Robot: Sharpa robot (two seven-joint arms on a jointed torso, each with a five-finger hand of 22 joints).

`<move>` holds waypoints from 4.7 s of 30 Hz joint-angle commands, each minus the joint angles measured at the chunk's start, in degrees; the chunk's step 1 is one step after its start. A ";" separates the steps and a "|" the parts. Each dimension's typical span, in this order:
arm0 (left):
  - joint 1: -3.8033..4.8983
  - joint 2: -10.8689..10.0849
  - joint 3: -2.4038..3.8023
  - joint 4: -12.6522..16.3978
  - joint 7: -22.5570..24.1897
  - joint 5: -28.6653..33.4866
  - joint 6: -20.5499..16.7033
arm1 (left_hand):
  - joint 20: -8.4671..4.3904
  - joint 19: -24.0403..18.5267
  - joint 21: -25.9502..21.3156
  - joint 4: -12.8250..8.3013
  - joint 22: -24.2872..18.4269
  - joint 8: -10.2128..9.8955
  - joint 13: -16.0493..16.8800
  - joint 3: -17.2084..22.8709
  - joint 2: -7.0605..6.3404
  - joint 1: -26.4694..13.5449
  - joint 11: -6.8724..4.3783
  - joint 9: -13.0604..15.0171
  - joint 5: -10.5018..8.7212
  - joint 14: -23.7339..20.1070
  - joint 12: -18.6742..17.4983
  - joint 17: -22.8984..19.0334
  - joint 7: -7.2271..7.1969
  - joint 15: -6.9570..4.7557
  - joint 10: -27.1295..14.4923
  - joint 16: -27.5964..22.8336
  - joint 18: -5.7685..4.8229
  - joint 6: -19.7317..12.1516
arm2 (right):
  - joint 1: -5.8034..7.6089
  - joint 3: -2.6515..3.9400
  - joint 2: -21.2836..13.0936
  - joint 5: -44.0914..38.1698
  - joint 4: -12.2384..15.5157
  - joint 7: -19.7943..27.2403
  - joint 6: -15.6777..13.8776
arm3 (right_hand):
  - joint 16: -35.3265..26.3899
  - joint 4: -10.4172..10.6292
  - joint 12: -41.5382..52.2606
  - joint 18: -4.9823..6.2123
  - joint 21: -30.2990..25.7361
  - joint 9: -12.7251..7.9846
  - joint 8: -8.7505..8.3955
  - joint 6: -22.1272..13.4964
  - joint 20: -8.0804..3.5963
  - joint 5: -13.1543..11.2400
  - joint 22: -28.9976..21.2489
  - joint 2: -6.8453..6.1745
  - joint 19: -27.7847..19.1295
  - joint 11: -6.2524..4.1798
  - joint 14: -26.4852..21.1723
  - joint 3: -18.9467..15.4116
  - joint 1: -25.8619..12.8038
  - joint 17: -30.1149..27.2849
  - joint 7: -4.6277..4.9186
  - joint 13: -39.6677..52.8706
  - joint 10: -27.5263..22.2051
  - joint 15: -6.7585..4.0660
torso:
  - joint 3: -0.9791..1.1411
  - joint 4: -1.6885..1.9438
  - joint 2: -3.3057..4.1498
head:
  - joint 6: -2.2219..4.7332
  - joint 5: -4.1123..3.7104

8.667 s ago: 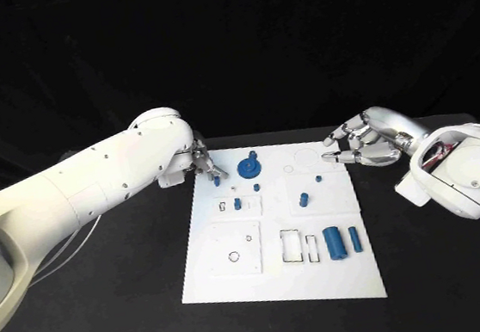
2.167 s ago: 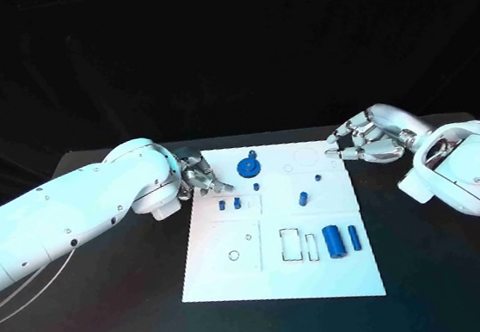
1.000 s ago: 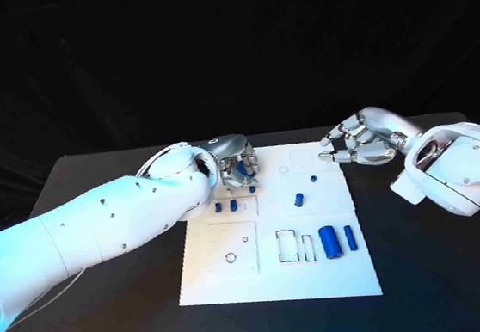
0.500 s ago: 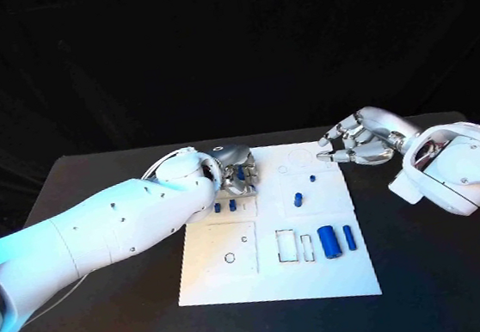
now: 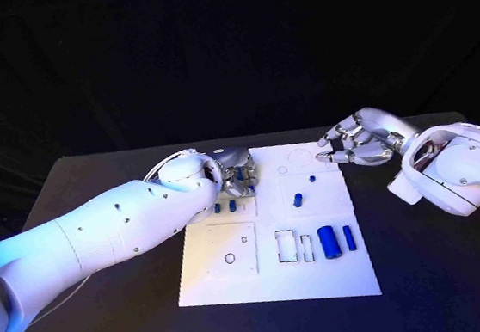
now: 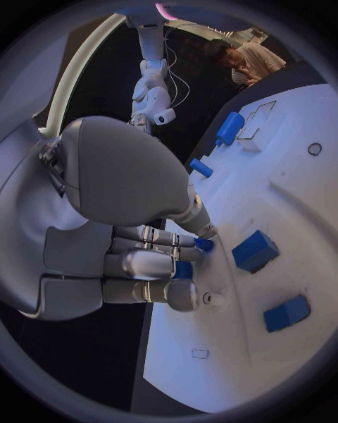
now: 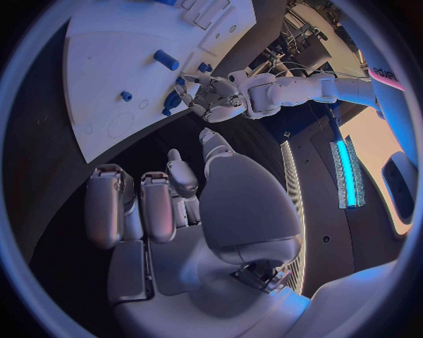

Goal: Assemble the parts on the task board

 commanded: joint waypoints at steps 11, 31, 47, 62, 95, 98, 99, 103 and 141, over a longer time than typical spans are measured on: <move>-0.11 0.82 0.06 -1.38 0.05 0.30 1.23 | -0.02 0.57 1.46 -0.66 1.44 -0.85 -0.98 1.81 1.82 0.31 -0.08 -0.57 -0.06 0.41 -0.92 0.17 0.06 -0.14 1.32 0.98 -1.14 1.35 | -0.13 0.01 0.07 -0.25 -0.01 0.56 0.34 | -0.06 0.09 0.02 0.72 -0.23 -0.08 0.42 0.01 -0.05 0.44 6.32 0.32 -0.19 0.00 2.45 -0.28 -0.20 0.11 -0.01 0.11 0.03 -0.52 | 0.01 -0.05 0.02 | -0.15 -0.08; -0.85 1.27 0.05 -1.68 0.95 1.55 3.13 | -0.11 0.51 3.31 -2.17 3.54 -2.74 -2.50 2.78 1.79 -0.50 -0.40 -1.59 -0.05 0.55 -2.77 -0.10 -0.09 -0.41 3.77 1.91 -1.38 2.31 | -0.15 0.01 -0.04 -0.25 0.09 0.51 0.46 | -0.05 0.13 0.10 0.72 -0.23 -0.07 0.50 0.10 -0.06 0.60 6.33 0.46 -0.17 -0.02 2.46 -0.26 -0.18 0.15 -0.03 0.18 0.09 -0.53 | 0.03 0.03 -0.04 | -0.33 -0.26; -0.87 0.41 0.27 -1.21 2.11 4.82 -0.40 | -0.65 1.61 5.66 -4.06 6.46 -2.31 -2.81 4.71 4.34 0.12 -1.42 -1.36 -0.05 1.37 -3.87 0.60 -0.68 -1.27 8.17 3.12 -1.80 6.92 | -0.15 0.01 0.13 -0.25 -0.04 0.58 0.43 | -0.05 0.13 0.10 0.72 -0.23 -0.07 0.50 0.10 -0.06 0.60 6.33 0.46 -0.17 -0.02 2.46 -0.26 -0.18 0.15 -0.03 0.18 0.09 -0.53 | 0.03 -0.03 -0.04 | 0.18 -0.12; -0.39 -4.69 2.92 3.50 1.40 9.12 -1.99 | -0.72 1.69 5.94 -4.44 6.74 -3.06 -2.99 4.63 3.73 -0.69 -1.11 -1.64 -0.06 1.51 -4.89 0.64 -0.25 -1.07 8.61 3.30 -1.86 6.88 | -0.15 0.01 0.09 -0.25 -0.32 0.50 0.34 | -0.05 0.13 0.10 0.72 -0.23 -0.07 0.50 0.10 -0.06 0.60 6.33 0.46 -0.17 -0.02 2.46 -0.26 -0.18 0.15 -0.03 0.18 0.09 -0.53 | 0.02 0.18 -0.13 | 0.54 -0.33; 0.03 -8.72 3.32 2.72 -1.10 10.50 3.22 | -0.63 1.64 6.06 -4.22 6.88 -3.64 -3.12 4.34 3.00 -1.93 -1.14 -1.87 -0.05 1.37 -5.80 -0.18 -0.42 -1.06 9.15 2.99 -1.87 7.14 | -0.15 0.01 -0.08 -0.25 -0.24 0.40 0.30 | -0.09 0.15 0.18 0.72 -0.28 -0.05 0.58 0.20 -0.07 0.70 6.32 0.51 -0.18 -0.04 2.46 -0.30 -0.16 0.11 -0.05 0.24 0.16 -0.54 | 0.03 0.02 -0.01 | 0.44 0.11; -0.03 -8.58 3.28 2.67 -0.96 10.45 3.38 | -0.63 1.64 6.06 -4.22 6.88 -3.64 -3.12 4.34 3.00 -1.93 -1.14 -1.87 -0.05 1.37 -5.80 -0.18 -0.42 -1.06 9.15 2.99 -1.87 7.14 | -0.15 0.01 -0.05 -0.25 -0.25 0.40 0.29 | -0.09 0.15 0.18 0.72 -0.28 -0.05 0.58 0.20 -0.07 0.70 6.32 0.51 -0.18 -0.04 2.46 -0.30 -0.16 0.11 -0.05 0.24 0.16 -0.54 | 0.01 0.01 -0.03 | 0.42 0.07; -0.05 -8.55 3.27 2.70 -0.91 10.45 3.43 | -0.63 1.64 6.06 -4.22 6.88 -3.64 -3.12 4.34 3.00 -1.93 -1.14 -1.87 -0.05 1.37 -5.80 -0.18 -0.42 -1.06 9.15 2.99 -1.87 7.14 | -0.15 0.01 -0.05 -0.26 -0.26 0.40 0.29 | -0.09 0.15 0.18 0.72 -0.28 -0.05 0.58 0.20 -0.07 0.70 6.32 0.51 -0.18 -0.04 2.46 -0.30 -0.16 0.11 -0.05 0.24 0.16 -0.54 | 0.00 0.01 -0.04 | 0.39 0.07; -0.09 -8.41 3.24 2.76 -0.81 10.75 3.83 | -0.63 1.59 6.01 -4.21 6.80 -3.67 -3.12 4.36 3.01 -1.96 -1.15 -1.88 -0.05 1.34 -5.84 -0.25 -0.43 -1.06 9.17 2.95 -1.86 7.15 | -0.15 0.01 -0.01 -0.26 -0.27 0.40 0.30 | -0.09 0.15 0.18 0.72 -0.28 -0.05 0.58 0.20 -0.07 0.70 6.32 0.51 -0.18 -0.04 2.46 -0.30 -0.16 0.11 -0.05 0.24 0.16 -0.54 | -0.01 0.00 -0.03 | 0.38 0.09; -0.28 -6.51 2.89 0.71 -0.42 10.59 5.21 | -0.63 1.51 6.03 -4.39 6.86 -3.78 -3.11 4.54 3.13 -1.84 -1.30 -1.92 -0.06 1.18 -6.13 -0.69 -0.64 -1.14 9.50 2.76 -1.85 7.50 | -0.15 0.01 -0.07 -0.27 -0.18 0.42 0.27 | -0.18 0.14 0.12 0.75 -0.43 -0.06 0.63 0.22 -0.09 0.79 6.24 0.53 -0.25 -0.06 2.44 -0.34 -0.12 0.00 -0.07 0.16 0.09 -0.56 | 0.03 0.05 -0.03 | 0.12 -0.09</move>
